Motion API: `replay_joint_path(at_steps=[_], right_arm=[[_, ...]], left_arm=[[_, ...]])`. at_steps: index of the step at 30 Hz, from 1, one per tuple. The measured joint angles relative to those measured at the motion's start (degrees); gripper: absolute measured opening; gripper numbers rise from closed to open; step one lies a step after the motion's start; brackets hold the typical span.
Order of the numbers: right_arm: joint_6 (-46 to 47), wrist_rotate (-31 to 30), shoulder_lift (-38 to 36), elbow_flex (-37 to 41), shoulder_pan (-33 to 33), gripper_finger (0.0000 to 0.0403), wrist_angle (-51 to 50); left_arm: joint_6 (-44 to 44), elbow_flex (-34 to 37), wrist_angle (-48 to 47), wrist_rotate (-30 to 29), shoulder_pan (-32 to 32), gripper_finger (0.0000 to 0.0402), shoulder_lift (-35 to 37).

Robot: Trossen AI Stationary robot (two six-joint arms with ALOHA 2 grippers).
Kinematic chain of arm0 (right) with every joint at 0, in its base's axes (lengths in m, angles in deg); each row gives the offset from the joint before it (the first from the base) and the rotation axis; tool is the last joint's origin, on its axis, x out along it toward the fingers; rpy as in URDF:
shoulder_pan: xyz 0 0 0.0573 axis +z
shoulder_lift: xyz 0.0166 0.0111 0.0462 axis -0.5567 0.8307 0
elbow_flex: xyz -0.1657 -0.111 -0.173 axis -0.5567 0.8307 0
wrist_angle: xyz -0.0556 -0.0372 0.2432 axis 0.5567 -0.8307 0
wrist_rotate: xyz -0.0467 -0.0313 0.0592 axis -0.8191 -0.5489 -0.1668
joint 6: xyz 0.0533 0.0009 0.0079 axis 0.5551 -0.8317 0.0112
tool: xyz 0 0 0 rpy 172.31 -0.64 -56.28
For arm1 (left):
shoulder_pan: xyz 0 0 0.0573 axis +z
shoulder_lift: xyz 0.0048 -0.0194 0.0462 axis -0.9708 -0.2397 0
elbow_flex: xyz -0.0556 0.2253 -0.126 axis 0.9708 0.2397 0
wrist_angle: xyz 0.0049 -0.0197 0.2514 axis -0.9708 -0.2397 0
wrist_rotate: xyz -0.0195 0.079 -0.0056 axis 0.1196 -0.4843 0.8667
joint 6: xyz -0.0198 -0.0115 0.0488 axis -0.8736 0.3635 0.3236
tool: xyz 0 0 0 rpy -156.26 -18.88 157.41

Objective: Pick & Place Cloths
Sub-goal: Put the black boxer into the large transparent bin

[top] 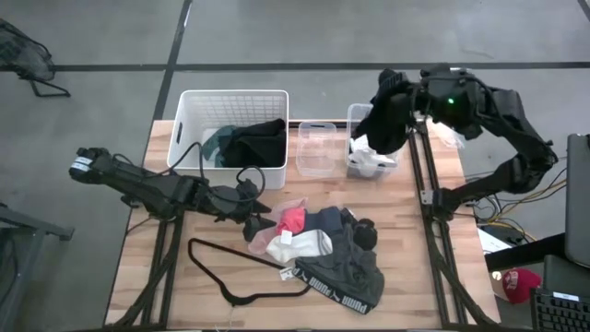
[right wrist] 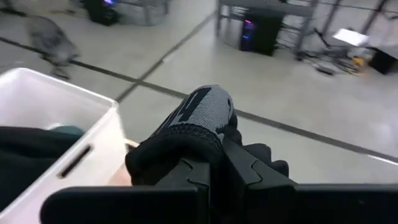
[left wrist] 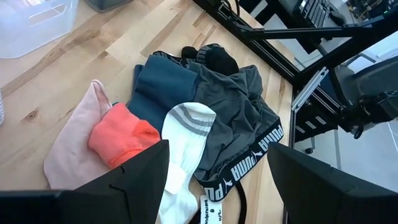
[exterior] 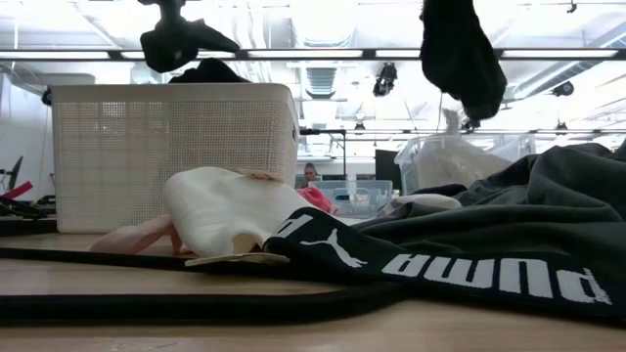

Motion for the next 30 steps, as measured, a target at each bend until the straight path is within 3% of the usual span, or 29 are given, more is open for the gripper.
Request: replay_joint_path(at_steps=[7, 17, 30], right_arm=[[0.14, 6.15, 0.00, 6.93, -7.17, 0.0010, 0.63], [1.22, 13.06, 0.02, 23.72, -12.09, 0.0010, 1.45], [1.69, 28.41, 0.02, 47.73, -15.61, 0.0018, 16.34]], left_arm=[[-1.31, 0.00, 0.40, -0.02, 0.00, 0.0275, 0.00], [-1.41, 0.00, 0.35, -0.02, 0.00, 0.0275, 0.00], [-2.03, 0.00, 0.31, -0.04, 0.04, 0.0275, 0.00]])
